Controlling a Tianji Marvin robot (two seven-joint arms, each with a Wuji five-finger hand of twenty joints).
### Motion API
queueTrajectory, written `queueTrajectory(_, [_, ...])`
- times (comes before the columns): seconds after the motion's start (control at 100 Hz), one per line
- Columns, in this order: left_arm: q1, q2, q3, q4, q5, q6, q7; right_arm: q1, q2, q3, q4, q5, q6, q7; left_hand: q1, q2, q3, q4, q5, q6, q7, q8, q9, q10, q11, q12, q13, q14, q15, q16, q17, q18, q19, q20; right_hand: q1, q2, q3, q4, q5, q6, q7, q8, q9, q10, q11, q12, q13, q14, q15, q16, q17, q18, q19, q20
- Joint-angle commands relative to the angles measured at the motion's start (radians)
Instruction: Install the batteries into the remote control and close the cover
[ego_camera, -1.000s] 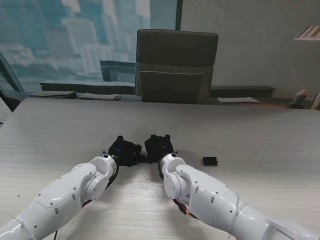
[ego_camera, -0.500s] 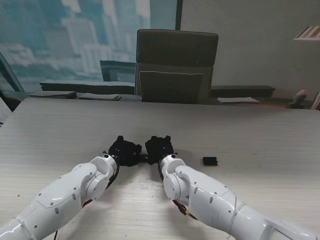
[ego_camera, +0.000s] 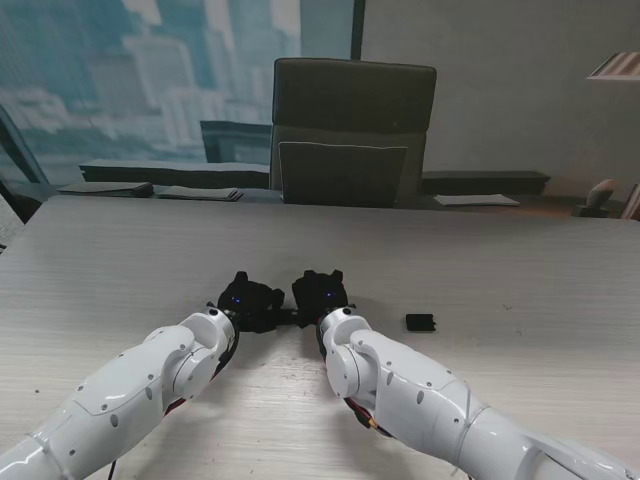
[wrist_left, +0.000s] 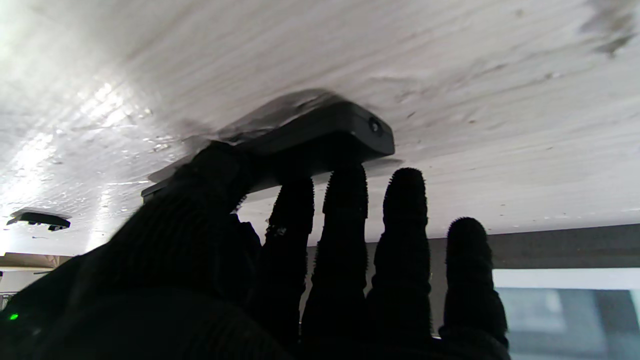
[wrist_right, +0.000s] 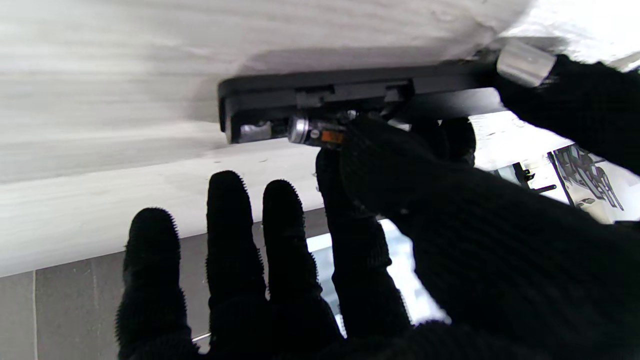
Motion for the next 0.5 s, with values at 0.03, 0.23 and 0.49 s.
queueTrajectory(0.03, [0.020, -0.004, 0.017, 0.024, -0.004, -0.002, -0.032, 0.002, -0.006, 0.000, 0.003, 0.004, 0.001, 0.009, 0.026, 0.039, 0.047, 0.052, 0.086, -0.131, 0.087, 0.032, 0.053, -0.097, -0.044, -0.050, 0.011, 0.018, 0.013, 0.008, -0.004, 0.010, 0.024, 0.024, 0.025, -0.005, 0.050, 0.008, 0.028, 0.013, 0.034, 0.012, -0.029, 0.021, -0.001, -0.009, -0.022, 0.006, 0.000, -0.012, -0.015, 0.028, -0.014, -0.013])
queueTrajectory(0.23, [0.019, -0.004, 0.017, 0.025, -0.003, -0.001, -0.031, -0.003, -0.007, 0.003, 0.009, 0.007, 0.011, 0.005, 0.031, 0.033, 0.059, 0.049, 0.086, -0.131, 0.090, 0.033, 0.053, -0.099, -0.044, -0.050, 0.013, 0.017, 0.013, 0.008, -0.004, 0.010, 0.024, 0.024, 0.025, -0.005, 0.050, 0.008, 0.028, 0.014, 0.035, 0.012, -0.029, 0.021, -0.002, -0.009, -0.021, 0.005, 0.001, -0.012, -0.016, 0.029, -0.014, -0.013])
queueTrajectory(0.49, [0.019, -0.004, 0.017, 0.026, -0.004, -0.003, -0.030, -0.007, -0.009, 0.007, 0.018, 0.010, 0.024, 0.000, 0.034, 0.030, 0.068, 0.043, 0.085, -0.135, 0.092, 0.033, 0.055, -0.101, -0.043, -0.049, 0.012, 0.015, 0.012, 0.007, -0.003, 0.009, 0.024, 0.024, 0.026, -0.005, 0.051, 0.009, 0.027, 0.017, 0.036, 0.012, -0.027, 0.021, -0.001, -0.009, -0.023, 0.005, 0.000, -0.012, -0.016, 0.028, -0.014, -0.013])
